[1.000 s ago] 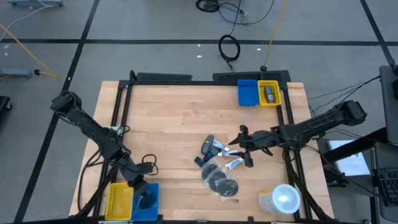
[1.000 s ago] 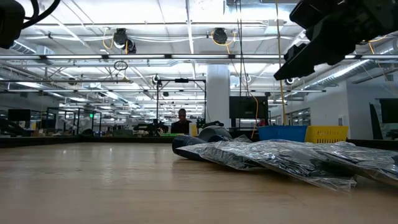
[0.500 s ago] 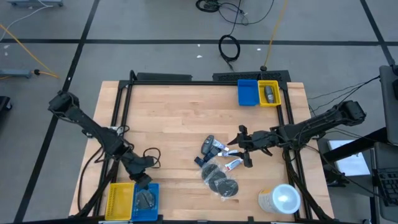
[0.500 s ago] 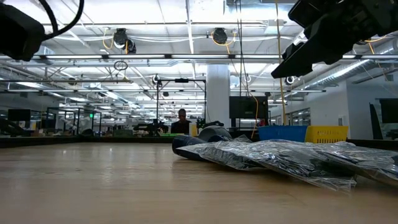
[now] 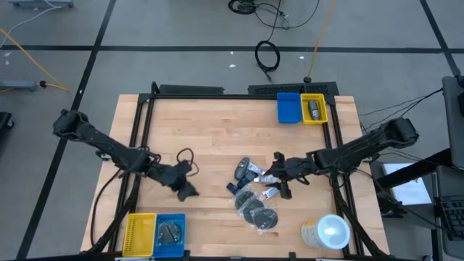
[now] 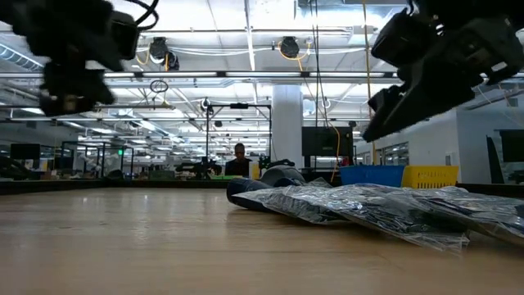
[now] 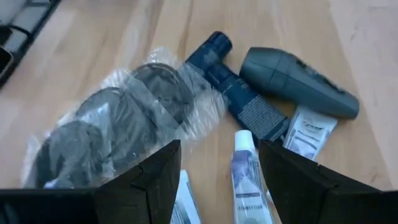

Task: Pick & Place Travel size toiletries
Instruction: Put the white toothpaste into the bottom yellow bin

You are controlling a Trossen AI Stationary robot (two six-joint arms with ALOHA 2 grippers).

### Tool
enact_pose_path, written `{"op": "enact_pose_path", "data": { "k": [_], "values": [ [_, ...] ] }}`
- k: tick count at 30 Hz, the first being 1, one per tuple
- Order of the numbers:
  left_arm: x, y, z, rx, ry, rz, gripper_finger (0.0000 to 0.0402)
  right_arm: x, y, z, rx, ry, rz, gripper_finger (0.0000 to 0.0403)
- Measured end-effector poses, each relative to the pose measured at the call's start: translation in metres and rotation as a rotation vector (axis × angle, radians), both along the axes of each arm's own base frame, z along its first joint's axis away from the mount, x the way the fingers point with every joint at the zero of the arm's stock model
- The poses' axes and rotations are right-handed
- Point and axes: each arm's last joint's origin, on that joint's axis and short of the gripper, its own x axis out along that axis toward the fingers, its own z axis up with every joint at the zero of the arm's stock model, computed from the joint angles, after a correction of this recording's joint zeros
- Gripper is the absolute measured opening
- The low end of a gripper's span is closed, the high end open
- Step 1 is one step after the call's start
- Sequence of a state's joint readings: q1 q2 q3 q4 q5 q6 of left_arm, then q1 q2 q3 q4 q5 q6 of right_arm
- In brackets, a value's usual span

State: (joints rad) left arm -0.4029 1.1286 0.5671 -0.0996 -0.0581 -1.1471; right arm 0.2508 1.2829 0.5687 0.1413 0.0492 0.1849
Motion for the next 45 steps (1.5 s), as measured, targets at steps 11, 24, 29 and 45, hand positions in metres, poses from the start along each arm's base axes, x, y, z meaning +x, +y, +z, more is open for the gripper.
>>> {"op": "enact_pose_path", "data": {
  "k": [11,24,29,45],
  "values": [
    [0.035,0.009,-0.009,0.286,-0.222,-0.009,0.0171,-0.001,-0.004,-0.018,-0.104,0.115,-0.062,0.0208],
    [0.064,0.018,-0.037,0.329,-0.256,0.032,0.0170,-0.002,0.001,-0.044,-0.153,0.255,-0.110,0.0208],
    [0.066,0.021,-0.035,0.352,-0.272,0.029,0.0170,0.001,0.002,-0.054,-0.172,0.280,-0.118,0.0204],
    [0.069,0.020,-0.027,0.376,-0.373,0.020,0.0170,-0.004,0.001,-0.045,-0.192,0.307,-0.086,0.0017]
  ]
}}
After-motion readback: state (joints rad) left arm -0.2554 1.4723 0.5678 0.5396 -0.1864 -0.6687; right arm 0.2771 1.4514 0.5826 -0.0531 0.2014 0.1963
